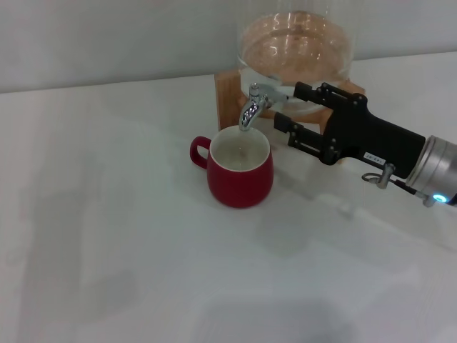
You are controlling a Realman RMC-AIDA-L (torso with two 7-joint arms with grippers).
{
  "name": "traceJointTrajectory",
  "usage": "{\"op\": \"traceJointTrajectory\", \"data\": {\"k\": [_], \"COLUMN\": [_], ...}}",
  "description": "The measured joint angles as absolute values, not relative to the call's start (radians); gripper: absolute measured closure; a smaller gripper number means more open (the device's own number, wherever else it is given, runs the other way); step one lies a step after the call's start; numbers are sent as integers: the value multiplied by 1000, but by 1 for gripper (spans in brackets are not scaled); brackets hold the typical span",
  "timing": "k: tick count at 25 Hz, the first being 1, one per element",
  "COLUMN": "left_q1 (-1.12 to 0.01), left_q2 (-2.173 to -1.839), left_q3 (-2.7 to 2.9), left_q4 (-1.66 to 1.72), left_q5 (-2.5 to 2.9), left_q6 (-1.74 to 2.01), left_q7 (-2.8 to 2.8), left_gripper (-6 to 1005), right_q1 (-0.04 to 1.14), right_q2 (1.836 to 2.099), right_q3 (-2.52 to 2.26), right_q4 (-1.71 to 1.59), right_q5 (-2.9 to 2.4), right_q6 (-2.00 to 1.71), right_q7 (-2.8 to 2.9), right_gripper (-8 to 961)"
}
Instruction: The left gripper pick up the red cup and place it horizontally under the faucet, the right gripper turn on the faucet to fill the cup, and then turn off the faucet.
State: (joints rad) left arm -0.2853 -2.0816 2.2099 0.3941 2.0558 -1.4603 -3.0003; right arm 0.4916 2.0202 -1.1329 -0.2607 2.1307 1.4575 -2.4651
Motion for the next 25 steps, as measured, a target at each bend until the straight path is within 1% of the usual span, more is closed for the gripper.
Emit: {"op": "traceJointTrajectory", "data": {"k": [25], "left_q1": [-284], "left_q2": [-2082], "left_q3": [2218], "left_q4": [394], "left_q5": [2055], "left_q6": [-1467], "left_q7": [-3011], "left_gripper": [111], "right_q1": [512], "right_q2": [2017], "right_q3": [-1229], "right_q4": [-273], "right_q5": [2131], "right_q6": [1489], "right_q7": [-2442], "right_gripper": [296]}}
